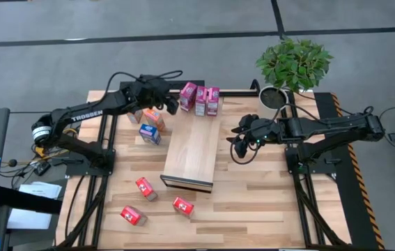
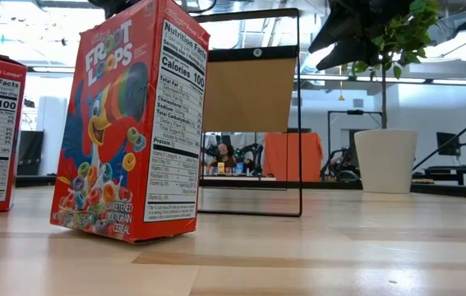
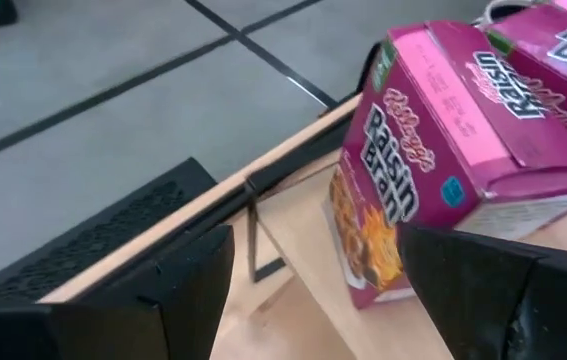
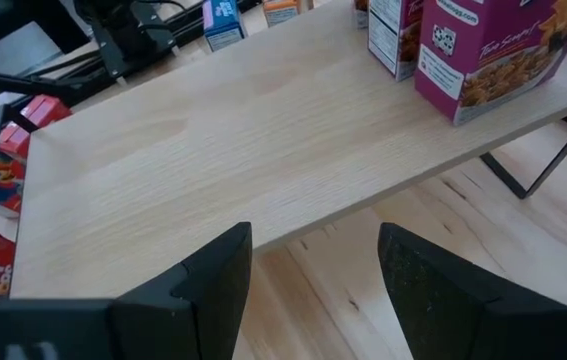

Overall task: Stack cereal on shelf
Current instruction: Put the purple cereal box on the shelf, then put the right orange cereal box on the shelf

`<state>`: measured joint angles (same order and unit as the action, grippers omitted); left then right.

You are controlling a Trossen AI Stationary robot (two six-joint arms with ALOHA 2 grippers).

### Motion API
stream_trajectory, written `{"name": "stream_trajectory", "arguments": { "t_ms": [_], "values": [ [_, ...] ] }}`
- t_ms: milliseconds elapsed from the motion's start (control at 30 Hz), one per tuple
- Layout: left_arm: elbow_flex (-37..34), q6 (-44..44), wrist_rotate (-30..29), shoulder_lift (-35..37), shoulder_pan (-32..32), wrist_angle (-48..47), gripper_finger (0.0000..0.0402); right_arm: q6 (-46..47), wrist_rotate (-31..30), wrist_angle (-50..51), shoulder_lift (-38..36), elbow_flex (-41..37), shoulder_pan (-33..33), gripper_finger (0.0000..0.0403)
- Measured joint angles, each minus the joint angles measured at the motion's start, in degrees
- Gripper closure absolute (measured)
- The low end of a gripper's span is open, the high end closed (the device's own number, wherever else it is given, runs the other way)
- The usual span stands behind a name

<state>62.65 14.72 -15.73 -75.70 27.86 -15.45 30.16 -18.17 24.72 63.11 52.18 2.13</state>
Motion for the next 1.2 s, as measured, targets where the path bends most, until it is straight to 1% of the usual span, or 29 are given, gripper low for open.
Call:
{"name": "stream_trajectory", "arguments": {
  "t_ms": [133,333,700,800,867,1000,1133,1200],
  "values": [
    [-0.1,2.5,2.4,0.0,0.0,0.0,0.013,0.0,0.0,0.0,0.0,0.0,0.0,0.0158],
    [-0.1,3.4,4.8,0.0,-0.1,0.0,0.013,-0.2,-0.2,0.1,0.0,0.0,0.0,0.0158],
    [-0.1,3.0,8.1,0.1,-0.1,-1.0,0.0129,-0.2,-0.3,0.1,0.0,0.0,0.0,0.0158],
    [0.8,2.6,9.1,1.7,-0.1,-6.1,0.013,-0.2,-0.3,0.1,0.0,0.0,0.0,0.0158],
    [2.3,0.9,9.3,3.1,-0.1,-11.7,0.0129,-0.2,-0.2,0.1,0.0,0.0,0.0,0.0158],
    [4.9,-8.3,12.2,6.1,-0.1,-24.3,0.0129,-0.2,-0.2,0.2,0.0,0.0,0.0,0.0158],
    [5.4,-12.8,16.5,8.7,-0.1,-33.7,0.0129,-0.2,-0.2,0.2,0.0,0.0,0.0,0.0158],
    [5.4,-14.7,16.6,9.4,-0.1,-38.9,0.0129,-0.1,-0.2,0.2,0.0,0.0,0.0,0.0158]
  ]
}}
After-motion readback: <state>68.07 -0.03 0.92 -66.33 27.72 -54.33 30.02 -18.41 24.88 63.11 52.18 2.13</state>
